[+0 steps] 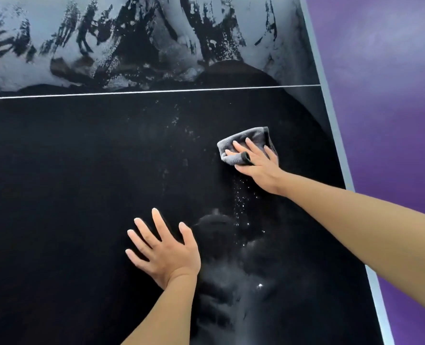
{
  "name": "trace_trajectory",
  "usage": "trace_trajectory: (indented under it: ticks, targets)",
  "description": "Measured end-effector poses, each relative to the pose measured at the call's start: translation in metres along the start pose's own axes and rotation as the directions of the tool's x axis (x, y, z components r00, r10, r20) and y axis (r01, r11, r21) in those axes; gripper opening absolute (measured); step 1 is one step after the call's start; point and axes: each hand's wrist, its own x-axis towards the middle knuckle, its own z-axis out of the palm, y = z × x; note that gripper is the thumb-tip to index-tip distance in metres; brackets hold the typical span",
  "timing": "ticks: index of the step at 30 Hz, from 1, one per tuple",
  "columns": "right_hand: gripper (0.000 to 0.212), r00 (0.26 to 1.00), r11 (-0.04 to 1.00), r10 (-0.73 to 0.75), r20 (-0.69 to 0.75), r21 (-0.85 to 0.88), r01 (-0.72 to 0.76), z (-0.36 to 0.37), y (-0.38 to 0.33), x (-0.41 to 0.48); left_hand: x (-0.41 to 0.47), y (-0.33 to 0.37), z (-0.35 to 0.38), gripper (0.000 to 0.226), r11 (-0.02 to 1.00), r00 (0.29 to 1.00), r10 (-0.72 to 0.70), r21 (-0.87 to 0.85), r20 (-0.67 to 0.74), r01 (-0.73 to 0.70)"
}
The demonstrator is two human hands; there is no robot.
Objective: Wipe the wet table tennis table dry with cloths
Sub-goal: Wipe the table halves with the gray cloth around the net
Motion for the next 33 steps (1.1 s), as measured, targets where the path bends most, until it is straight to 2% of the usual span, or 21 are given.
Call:
trace_trajectory:
  ticks: [3, 7, 10, 14, 18, 20, 23, 24, 26, 27, 30, 33]
  targets:
    - [0.054, 0.998, 0.995, 0.053, 0.017, 0.085, -0.054, 0.035, -0.002, -0.046, -0.001, -0.002, -0.003, 0.071, 1.000, 1.000, -0.002, -0.020, 0.029, 0.003]
    - [0.053, 0.999, 0.994, 0.044, 0.017, 0.095, -0.045, 0.084, 0.005, -0.097, 0.000, -0.002, -0.007, 0.071, 0.997, 0.998, 0.022, -0.074, 0.060, -0.018]
    - [0.051, 0.997, 0.988, 0.060, 0.058, 0.139, -0.067, 0.122, -0.002, -0.155, 0.001, -0.004, -0.013, 0.071, 0.994, 0.993, 0.033, -0.104, 0.117, -0.021]
    - [0.051, 0.995, 0.985, 0.093, 0.036, 0.146, -0.097, 0.173, -0.014, -0.228, 0.002, -0.011, -0.025, 0.074, 0.981, 0.972, 0.087, -0.186, 0.217, -0.046]
    - [0.052, 0.985, 0.967, 0.166, 0.052, 0.188, -0.173, 0.223, -0.021, -0.293, 0.011, -0.023, -0.043, 0.083, 0.952, 0.913, 0.155, -0.305, 0.377, -0.036]
    - [0.052, 0.977, 0.954, 0.202, 0.068, 0.214, -0.212, 0.244, -0.026, -0.323, 0.014, -0.035, -0.054, 0.075, 0.927, 0.867, 0.234, -0.370, 0.439, -0.063]
    - [0.052, 0.965, 0.948, 0.243, 0.096, 0.186, -0.258, 0.264, -0.033, -0.360, 0.009, -0.067, -0.069, 0.057, 0.875, 0.814, 0.380, -0.458, 0.440, -0.161]
    - [0.050, 0.956, 0.947, 0.261, 0.136, 0.158, -0.281, 0.265, -0.037, -0.369, 0.002, -0.079, -0.075, 0.052, 0.832, 0.798, 0.397, -0.545, 0.453, -0.104]
    - [0.051, 0.938, 0.935, 0.279, 0.204, 0.166, -0.314, 0.271, -0.040, -0.382, -0.021, -0.102, -0.094, 0.045, 0.702, 0.767, 0.382, -0.702, 0.515, 0.122]
    - [0.050, 0.941, 0.940, 0.256, 0.221, 0.170, -0.296, 0.274, -0.039, -0.387, -0.035, -0.113, -0.103, 0.043, 0.648, 0.748, 0.362, -0.727, 0.557, 0.227]
    - [0.047, 0.906, 0.924, 0.246, 0.344, 0.200, -0.327, 0.274, -0.038, -0.404, -0.077, -0.141, -0.122, 0.039, 0.600, 0.697, 0.295, -0.695, 0.653, 0.397]
    - [0.037, 0.875, 0.730, 0.285, 0.392, 0.502, -0.463, 0.260, -0.050, -0.425, -0.120, -0.171, -0.128, 0.026, 0.541, 0.685, 0.266, -0.693, 0.678, 0.476]
